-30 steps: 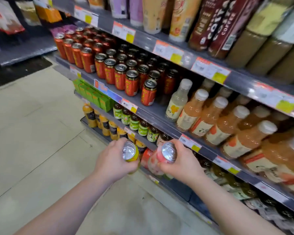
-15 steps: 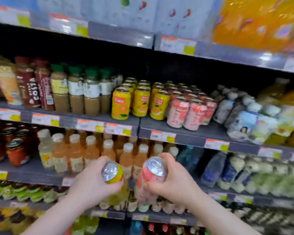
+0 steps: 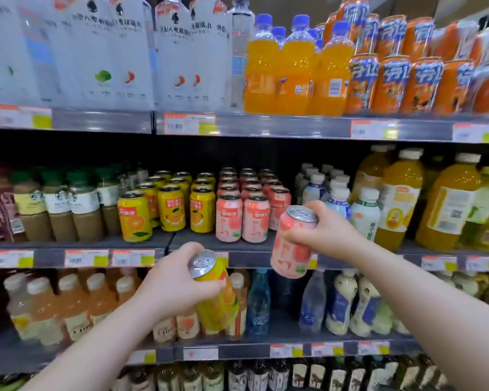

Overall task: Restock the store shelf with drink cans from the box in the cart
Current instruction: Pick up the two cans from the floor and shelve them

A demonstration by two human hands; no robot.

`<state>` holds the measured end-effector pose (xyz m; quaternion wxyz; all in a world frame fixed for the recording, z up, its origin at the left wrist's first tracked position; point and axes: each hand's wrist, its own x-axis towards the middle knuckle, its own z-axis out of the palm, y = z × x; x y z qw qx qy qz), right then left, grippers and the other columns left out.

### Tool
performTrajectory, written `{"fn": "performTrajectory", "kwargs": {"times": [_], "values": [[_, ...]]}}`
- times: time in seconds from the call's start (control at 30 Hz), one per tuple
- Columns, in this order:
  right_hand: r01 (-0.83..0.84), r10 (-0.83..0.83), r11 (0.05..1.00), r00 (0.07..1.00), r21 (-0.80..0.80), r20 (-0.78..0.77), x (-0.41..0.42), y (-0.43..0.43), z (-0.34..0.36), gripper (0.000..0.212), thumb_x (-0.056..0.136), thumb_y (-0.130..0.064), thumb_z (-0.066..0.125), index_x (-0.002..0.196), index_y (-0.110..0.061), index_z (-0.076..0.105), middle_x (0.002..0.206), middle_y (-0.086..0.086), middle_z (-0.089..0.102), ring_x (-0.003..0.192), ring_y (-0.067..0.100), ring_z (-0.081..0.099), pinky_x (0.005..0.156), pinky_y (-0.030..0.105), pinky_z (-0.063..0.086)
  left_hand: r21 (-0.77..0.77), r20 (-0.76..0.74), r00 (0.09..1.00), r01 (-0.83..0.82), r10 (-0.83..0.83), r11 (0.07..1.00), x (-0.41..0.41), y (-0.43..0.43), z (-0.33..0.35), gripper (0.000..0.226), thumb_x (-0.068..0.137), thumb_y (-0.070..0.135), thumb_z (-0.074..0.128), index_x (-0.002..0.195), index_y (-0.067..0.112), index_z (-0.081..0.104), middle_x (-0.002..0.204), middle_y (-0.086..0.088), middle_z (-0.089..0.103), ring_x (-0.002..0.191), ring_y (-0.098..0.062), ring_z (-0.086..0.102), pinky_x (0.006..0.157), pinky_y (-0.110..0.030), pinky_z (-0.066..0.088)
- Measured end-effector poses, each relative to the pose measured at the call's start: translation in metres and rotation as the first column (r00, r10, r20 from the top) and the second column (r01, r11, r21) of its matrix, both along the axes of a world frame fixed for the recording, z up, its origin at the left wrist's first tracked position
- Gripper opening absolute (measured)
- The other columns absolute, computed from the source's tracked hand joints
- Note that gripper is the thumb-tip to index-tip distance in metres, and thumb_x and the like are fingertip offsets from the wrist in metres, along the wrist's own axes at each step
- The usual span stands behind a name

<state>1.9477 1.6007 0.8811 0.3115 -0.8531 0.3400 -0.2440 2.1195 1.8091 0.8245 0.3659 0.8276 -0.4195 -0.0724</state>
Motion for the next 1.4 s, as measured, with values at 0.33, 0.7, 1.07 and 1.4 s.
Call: {"fn": "performTrajectory", "kwargs": {"times": [0.33, 0.7, 1.07, 1.4], "values": [[0.179, -0.18, 0.984, 0.981, -0.016, -0.071, 0.05, -0.068, 0.017, 0.067, 0.056, -0.045, 0.074, 0.111, -0.02, 0.045, 0.097, -0.005, 0.059, 0.083, 0.011, 0.059, 0.069, 0.032, 0.052, -0.131, 0.101, 0.994, 0.064, -0.05, 0.989, 0.082, -0.02, 0.032, 0.04, 0.059, 0.051, 0.078, 0.083, 0.049, 0.047, 0.09, 0.024, 0.059, 0.082, 0.002, 0.058, 0.066, -0.028, 0.055], [0.173, -0.165, 0.985, 0.947, 0.005, -0.276, 0.086, -0.094, 0.007, 0.076, 0.066, -0.03, 0.078, 0.132, -0.015, 0.041, 0.104, -0.001, 0.053, 0.091, 0.015, 0.054, 0.077, 0.026, 0.045, -0.141, 0.117, 0.99, 0.096, -0.079, 0.985, 0.139, -0.044, 0.023, 0.057, 0.058, 0.05, 0.08, 0.102, 0.045, 0.046, 0.092, 0.029, 0.052, 0.087, -0.002, 0.056, 0.072, -0.026, 0.048], [0.152, -0.209, 0.976, 0.851, -0.156, -0.482, 0.09, -0.126, 0.003, 0.088, 0.068, -0.022, 0.078, 0.142, -0.014, 0.031, 0.124, 0.009, 0.055, 0.1, 0.021, 0.058, 0.075, 0.025, 0.05, -0.049, 0.156, 0.988, 0.025, -0.017, 0.999, 0.149, -0.055, 0.036, 0.065, 0.046, 0.062, 0.07, 0.102, 0.041, 0.043, 0.088, 0.02, 0.058, 0.078, -0.001, 0.058, 0.065, -0.031, 0.054], [0.098, -0.171, 0.902, 0.976, -0.42, -0.139, 0.121, -0.085, 0.036, 0.05, 0.077, -0.021, 0.064, 0.126, -0.02, 0.053, 0.13, 0.013, 0.051, 0.114, 0.028, 0.052, 0.084, 0.025, 0.038, 0.256, 0.389, 0.919, -0.047, -0.058, 0.966, 0.182, -0.068, 0.071, 0.072, 0.058, 0.057, 0.073, 0.122, 0.033, 0.05, 0.115, 0.006, 0.062, 0.109, -0.021, 0.058, 0.086, -0.032, 0.045]]}}
